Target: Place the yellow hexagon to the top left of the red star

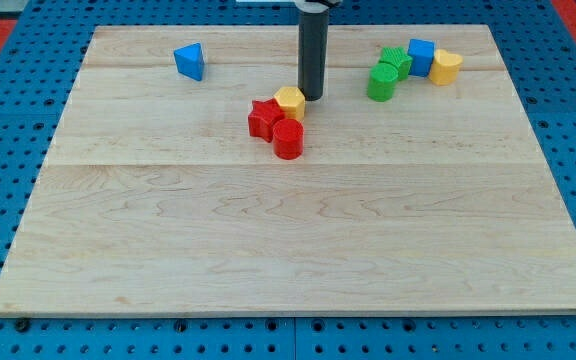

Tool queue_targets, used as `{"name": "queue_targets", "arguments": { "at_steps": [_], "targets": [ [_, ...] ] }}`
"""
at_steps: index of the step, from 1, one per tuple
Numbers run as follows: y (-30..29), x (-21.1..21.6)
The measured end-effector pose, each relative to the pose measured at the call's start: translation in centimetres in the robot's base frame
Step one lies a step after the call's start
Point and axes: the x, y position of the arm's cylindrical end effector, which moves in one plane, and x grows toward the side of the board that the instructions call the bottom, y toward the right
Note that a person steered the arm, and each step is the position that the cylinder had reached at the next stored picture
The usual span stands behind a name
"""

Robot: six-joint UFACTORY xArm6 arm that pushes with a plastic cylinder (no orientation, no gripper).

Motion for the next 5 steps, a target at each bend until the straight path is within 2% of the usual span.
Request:
{"name": "queue_targets", "arguments": {
  "at_steps": [2,5],
  "targets": [
    [-3.7,-0.2],
    [-7.8,5.3]
  ]
}}
